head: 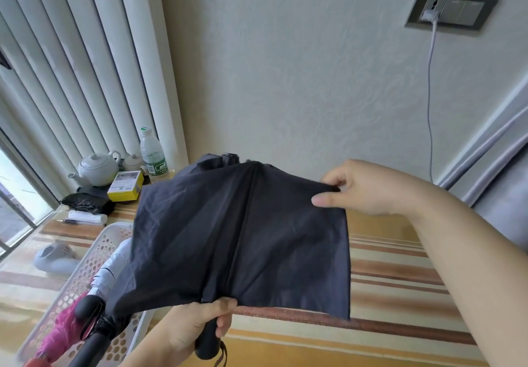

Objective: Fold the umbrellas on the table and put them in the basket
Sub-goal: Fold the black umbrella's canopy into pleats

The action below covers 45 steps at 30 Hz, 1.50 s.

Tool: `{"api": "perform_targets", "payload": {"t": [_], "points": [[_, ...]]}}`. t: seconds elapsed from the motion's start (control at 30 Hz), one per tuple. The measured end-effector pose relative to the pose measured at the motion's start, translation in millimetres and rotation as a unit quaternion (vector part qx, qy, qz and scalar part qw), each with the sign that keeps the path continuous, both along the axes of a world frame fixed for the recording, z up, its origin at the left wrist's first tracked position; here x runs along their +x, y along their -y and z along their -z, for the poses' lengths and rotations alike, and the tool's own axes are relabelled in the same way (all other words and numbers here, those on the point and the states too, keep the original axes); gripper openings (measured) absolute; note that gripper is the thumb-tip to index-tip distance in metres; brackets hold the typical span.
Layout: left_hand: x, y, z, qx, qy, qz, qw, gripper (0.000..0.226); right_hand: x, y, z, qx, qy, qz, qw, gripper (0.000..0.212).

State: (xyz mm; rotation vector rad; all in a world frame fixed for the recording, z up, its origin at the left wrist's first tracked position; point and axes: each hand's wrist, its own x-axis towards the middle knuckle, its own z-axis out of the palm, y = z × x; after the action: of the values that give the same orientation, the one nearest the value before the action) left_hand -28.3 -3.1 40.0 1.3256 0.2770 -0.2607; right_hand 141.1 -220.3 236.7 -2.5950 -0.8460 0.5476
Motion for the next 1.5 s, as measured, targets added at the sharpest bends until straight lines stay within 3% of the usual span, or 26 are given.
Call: {"api": "perform_targets", "payload": {"t": [0.17,0.27,0.37,0.4,0.47,0.5,0.6,0.7,0.77,0.83,0.9,0.97,1.0,1.1,1.17,1.23,1.33,1.5], "points": [[1,1,-4,-0.023,-0.007,-0.029,0.999,0.046,3,1,25,0.2,-0.128,0.09,0.967,0.048],[3,3,-8,-0.036,-0.023,-0.038,0.998,0.044,3,-4,33,0.331,-0.075,0.092,0.936,0.005],[9,7,-13,-0.059,-0.036,-0.065,0.995,0.042,2,-7,39,0.414,-0.149,0.124,0.889,0.049],[11,8,-14,-0.068,-0.037,-0.075,0.994,0.042,3,-8,46,0.406,-0.168,0.152,0.885,0.056],[13,10,-16,-0.088,-0.04,-0.09,0.991,0.042,-2,-13,61,0.338,-0.193,0.205,0.898,0.091],[14,11,-16,-0.095,-0.041,-0.093,0.99,0.043,-5,-13,69,0.303,-0.19,0.216,0.909,0.094],[17,11,-18,-0.108,-0.049,-0.104,0.987,0.04,-5,-12,82,0.295,-0.112,0.19,0.93,0.04],[20,12,-20,-0.118,-0.061,-0.118,0.984,0.033,-2,-8,82,0.339,-0.059,0.144,0.928,0.041],[21,12,-24,-0.124,-0.063,-0.128,0.982,0.035,1,-4,87,0.337,-0.079,0.143,0.927,0.038],[21,13,-26,-0.102,-0.064,-0.128,0.985,0.038,8,2,99,0.243,-0.091,0.17,0.951,0.03],[21,15,-28,-0.074,-0.064,-0.135,0.986,0.033,8,6,103,0.13,-0.014,0.233,0.964,0.022],[21,19,-30,-0.06,-0.07,-0.147,0.985,0.027,-7,-1,94,0.128,0.081,0.283,0.947,0.028],[22,22,-31,-0.055,-0.073,-0.153,0.984,0.024,-18,-12,86,0.152,0.085,0.269,0.947,0.032],[26,33,-35,-0.05,-0.087,-0.158,0.982,0.013,-50,-51,78,0.126,-0.102,0.193,0.968,0.073],[28,43,-40,-0.045,-0.093,-0.143,0.984,0.006,-58,-71,88,0.08,-0.151,0.192,0.967,0.092],[28,52,-43,-0.031,-0.091,-0.118,0.988,0.01,-60,-82,94,0.117,-0.152,0.244,0.95,0.089],[27,59,-46,0.007,-0.079,-0.095,0.992,0.008,-63,-88,107,0.261,-0.174,0.314,0.896,0.066],[26,50,-55,0.06,-0.076,-0.023,0.995,0.025,-58,-79,122,0.418,-0.215,0.341,0.814,0.035]]}}
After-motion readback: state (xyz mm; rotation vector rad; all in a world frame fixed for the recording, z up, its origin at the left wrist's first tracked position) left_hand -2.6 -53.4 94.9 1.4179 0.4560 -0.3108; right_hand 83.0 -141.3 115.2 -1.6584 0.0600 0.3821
